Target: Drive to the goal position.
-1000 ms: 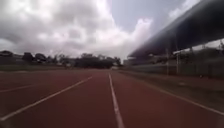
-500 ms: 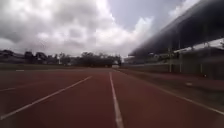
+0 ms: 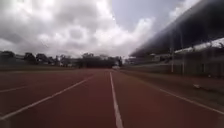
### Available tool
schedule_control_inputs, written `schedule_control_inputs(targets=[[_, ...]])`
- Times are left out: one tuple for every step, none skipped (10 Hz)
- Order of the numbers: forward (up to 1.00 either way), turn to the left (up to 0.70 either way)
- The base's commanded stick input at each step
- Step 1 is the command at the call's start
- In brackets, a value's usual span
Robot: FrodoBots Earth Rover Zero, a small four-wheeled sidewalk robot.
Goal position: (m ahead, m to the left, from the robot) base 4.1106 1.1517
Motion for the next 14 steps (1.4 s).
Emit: schedule_control_inputs(targets=[[0.7, 0.0], [0.7, 0.0], [0.7, 0.0], [0.7, 0.0], [0.7, 0.0], [0.7, 0.0], [0.7, 0.0], [0.7, 0.0], [0.7, 0.0], [0.7, 0.0], [0.7, 0.0], [0.7, 0.0], [0.7, 0.0], [0.7, 0.0]])
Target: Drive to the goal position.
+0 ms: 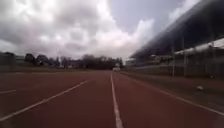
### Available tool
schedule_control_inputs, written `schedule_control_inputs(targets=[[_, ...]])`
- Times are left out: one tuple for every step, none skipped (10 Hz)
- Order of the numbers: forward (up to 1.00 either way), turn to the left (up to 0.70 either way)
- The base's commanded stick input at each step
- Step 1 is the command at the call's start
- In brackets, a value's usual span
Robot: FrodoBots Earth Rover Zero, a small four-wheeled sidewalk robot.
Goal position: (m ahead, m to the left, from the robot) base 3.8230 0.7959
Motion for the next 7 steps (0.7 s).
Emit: schedule_control_inputs(targets=[[0.7, 0.0], [0.7, 0.0], [0.7, 0.0], [0.7, 0.0], [0.7, 0.0], [0.7, 0.0], [0.7, 0.0]])
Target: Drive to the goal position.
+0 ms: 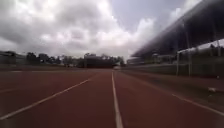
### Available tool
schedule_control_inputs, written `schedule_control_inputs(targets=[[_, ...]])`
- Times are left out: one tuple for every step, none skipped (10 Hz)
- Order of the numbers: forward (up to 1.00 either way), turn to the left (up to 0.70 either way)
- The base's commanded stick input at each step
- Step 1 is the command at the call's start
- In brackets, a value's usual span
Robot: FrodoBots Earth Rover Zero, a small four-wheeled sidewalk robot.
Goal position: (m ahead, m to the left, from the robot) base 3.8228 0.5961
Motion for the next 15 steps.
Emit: schedule_control_inputs(targets=[[0.7, 0.0], [0.7, 0.0], [0.7, 0.0], [0.7, 0.0], [0.7, 0.0], [0.7, 0.0], [0.7, 0.0], [0.7, 0.0], [0.7, 0.0], [0.7, 0.0], [0.7, 0.0], [0.7, 0.0], [0.7, 0.0], [0.7, 0.0], [0.7, 0.0]])
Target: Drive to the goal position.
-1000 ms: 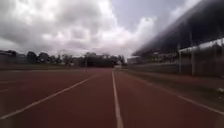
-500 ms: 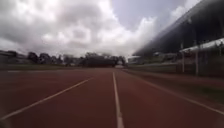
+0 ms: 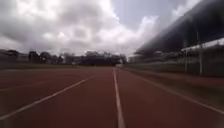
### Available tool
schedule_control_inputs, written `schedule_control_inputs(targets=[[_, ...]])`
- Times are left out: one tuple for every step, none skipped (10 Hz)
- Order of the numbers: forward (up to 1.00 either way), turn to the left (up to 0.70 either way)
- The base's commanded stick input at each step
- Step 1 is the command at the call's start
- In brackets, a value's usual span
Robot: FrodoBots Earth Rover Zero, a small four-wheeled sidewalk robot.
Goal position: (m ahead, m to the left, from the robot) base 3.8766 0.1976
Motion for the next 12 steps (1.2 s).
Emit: schedule_control_inputs(targets=[[0.7, 0.0], [0.7, 0.0], [0.7, 0.0], [0.7, 0.0], [0.7, 0.0], [0.7, 0.0], [0.7, 0.0], [0.7, 0.0], [0.7, 0.0], [0.7, 0.0], [0.7, 0.0], [0.7, 0.0]])
